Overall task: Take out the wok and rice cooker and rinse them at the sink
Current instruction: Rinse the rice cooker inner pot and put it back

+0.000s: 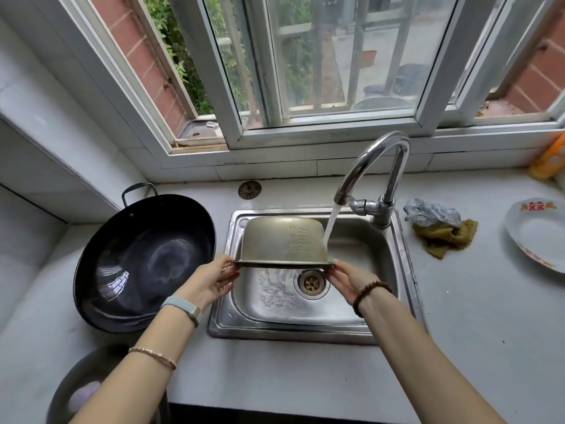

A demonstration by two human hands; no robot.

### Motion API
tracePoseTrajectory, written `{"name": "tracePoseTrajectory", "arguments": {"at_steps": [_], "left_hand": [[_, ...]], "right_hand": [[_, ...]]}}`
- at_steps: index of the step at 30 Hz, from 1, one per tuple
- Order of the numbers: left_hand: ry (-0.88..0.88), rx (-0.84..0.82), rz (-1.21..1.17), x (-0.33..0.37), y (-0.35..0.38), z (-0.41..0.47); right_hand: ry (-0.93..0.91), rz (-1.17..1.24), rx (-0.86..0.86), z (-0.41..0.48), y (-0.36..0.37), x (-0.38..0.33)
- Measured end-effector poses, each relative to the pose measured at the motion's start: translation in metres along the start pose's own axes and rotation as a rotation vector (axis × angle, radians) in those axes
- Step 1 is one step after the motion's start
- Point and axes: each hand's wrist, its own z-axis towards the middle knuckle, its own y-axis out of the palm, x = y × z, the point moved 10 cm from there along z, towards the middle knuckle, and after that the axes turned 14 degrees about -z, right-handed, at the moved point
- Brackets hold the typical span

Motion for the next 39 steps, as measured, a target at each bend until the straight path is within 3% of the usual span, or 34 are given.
{"name": "tracePoseTrajectory", "arguments": {"at_steps": [17,30,39], "left_hand": [[-0.028,-0.082,0.067,-0.037,0.009,-0.028],[0.041,-0.216,0.215,-0.04,0.074,-0.046],[0.081,-0.264,0.276,-0.033,0.112,-0.044]], "right_hand": [[0.023,0.029,0.039,-0.041,-0.045,0.022],[0.047,0.126,0.033,-0.07,-0.09,0.024],[0.04,0.123,0.139,-0.066,-0.117,0.023]]}}
